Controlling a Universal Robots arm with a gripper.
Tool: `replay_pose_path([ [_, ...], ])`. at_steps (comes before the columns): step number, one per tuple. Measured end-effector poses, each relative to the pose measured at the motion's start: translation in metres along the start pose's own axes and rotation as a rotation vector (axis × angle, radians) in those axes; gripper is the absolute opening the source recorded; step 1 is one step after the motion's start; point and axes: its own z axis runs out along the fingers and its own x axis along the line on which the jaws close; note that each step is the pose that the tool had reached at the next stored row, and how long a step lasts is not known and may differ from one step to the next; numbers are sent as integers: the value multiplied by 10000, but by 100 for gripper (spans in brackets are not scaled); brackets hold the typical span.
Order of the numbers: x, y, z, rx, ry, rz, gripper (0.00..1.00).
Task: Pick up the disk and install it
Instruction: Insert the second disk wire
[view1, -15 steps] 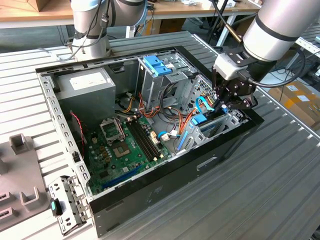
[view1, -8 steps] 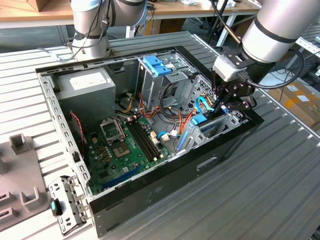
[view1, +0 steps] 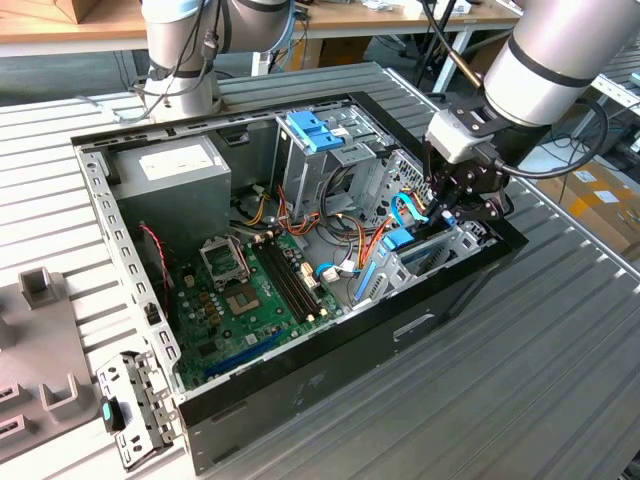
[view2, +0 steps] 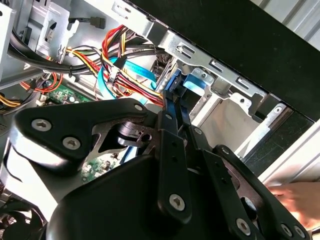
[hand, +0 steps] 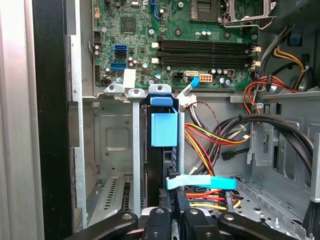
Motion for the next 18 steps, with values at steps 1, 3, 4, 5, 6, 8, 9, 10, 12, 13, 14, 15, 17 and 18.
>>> replay_pose_path([
  [1, 0, 0, 0, 0, 1, 0, 16],
  [3, 0, 0, 0, 0, 1, 0, 16],
  [4, 0, 0, 0, 0, 0, 0, 16],
  [5, 0, 0, 4, 1, -7, 0, 18],
  [6, 0, 0, 4, 1, -6, 0, 24],
  [8, 0, 0, 2, 0, -1, 0, 24],
  [9, 0, 0, 1, 0, 1, 0, 30],
  [10, 0, 0, 1, 0, 2, -1, 30],
  [12, 0, 0, -6, 0, 4, 0, 30],
  [13, -2, -1, -19, 0, 4, -1, 30],
  [14, -4, -2, -40, 0, 1, 0, 30],
  [15, -6, -4, -62, 0, 1, 0, 30],
  [17, -14, -9, -137, 0, 3, 0, 30],
  [18, -17, -10, -165, 0, 2, 0, 30],
])
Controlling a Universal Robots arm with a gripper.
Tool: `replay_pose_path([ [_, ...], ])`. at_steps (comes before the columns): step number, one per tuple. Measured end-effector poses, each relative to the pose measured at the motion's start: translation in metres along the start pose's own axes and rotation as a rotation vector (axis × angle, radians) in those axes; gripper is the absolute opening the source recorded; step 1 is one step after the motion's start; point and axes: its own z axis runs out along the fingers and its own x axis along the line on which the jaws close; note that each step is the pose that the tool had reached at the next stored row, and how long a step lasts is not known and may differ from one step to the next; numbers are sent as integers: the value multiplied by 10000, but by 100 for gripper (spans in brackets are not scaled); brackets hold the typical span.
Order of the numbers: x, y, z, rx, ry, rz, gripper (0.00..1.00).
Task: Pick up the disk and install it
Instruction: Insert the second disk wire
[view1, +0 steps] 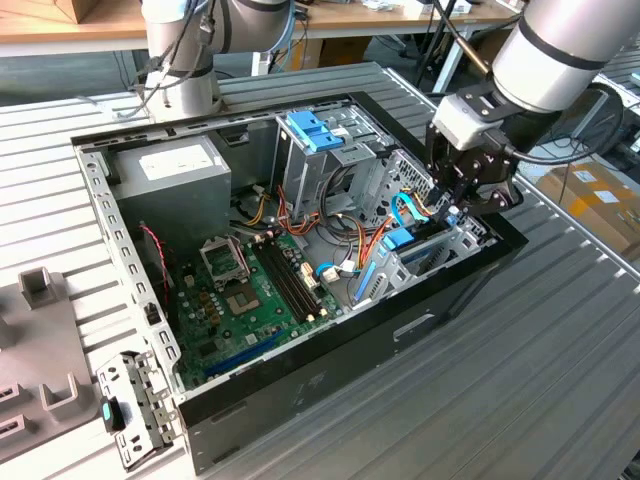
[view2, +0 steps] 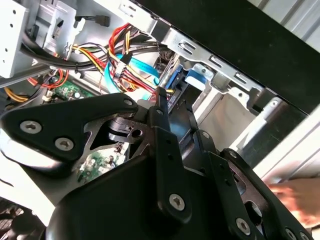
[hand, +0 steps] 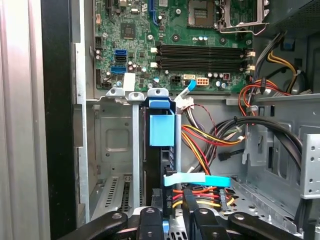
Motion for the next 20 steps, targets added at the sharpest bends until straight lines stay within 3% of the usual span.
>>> replay_pose_path([
  [6, -31, -18, -278, -1, 24, -2, 30],
  [13, -32, -18, -290, -3, 29, 1, 30],
  [15, -33, -17, -290, -47, 30, 6, 30],
  [18, -33, -18, -289, -55, 29, 5, 30],
  [20, -49, 8, -288, -55, 30, 10, 30],
])
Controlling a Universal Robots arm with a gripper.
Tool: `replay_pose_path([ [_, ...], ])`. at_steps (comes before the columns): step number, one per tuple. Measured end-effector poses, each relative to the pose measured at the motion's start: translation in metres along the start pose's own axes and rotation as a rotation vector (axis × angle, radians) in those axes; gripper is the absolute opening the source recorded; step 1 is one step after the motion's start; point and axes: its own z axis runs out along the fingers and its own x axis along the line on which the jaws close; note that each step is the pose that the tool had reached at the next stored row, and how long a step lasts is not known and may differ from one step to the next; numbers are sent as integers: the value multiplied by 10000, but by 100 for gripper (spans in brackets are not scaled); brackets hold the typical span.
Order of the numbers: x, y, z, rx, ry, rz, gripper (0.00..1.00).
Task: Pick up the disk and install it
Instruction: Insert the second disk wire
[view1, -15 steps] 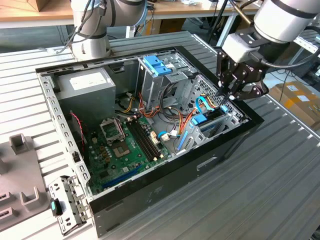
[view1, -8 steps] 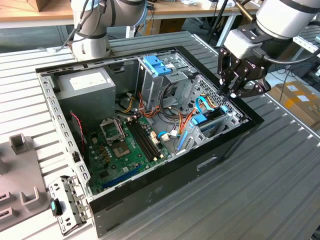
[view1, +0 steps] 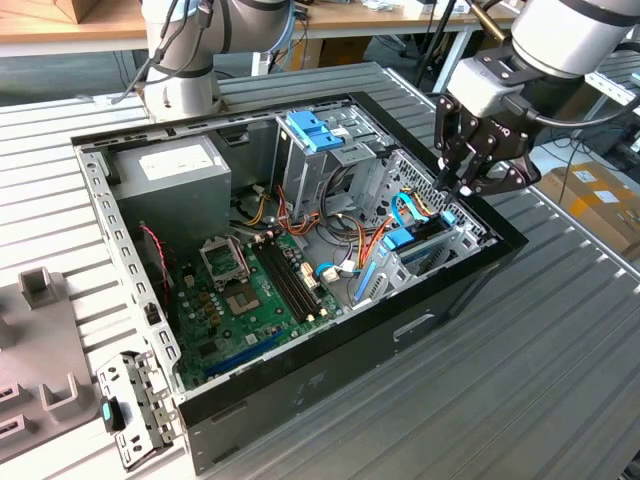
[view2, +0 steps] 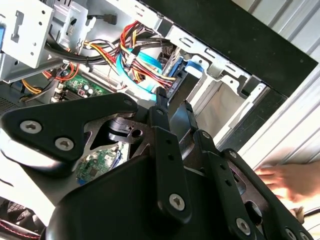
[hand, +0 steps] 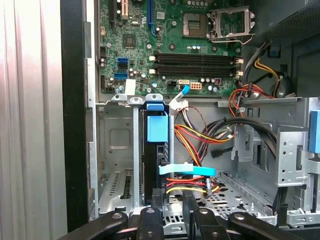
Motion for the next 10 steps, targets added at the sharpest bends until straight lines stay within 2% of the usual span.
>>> replay_pose_path([
  [1, -9, 30, 0, 1, 1, 9, 30],
  [4, -24, 58, -1, 2, 2, 24, 30],
  [10, -24, 64, -1, 2, 1, 25, 30],
])
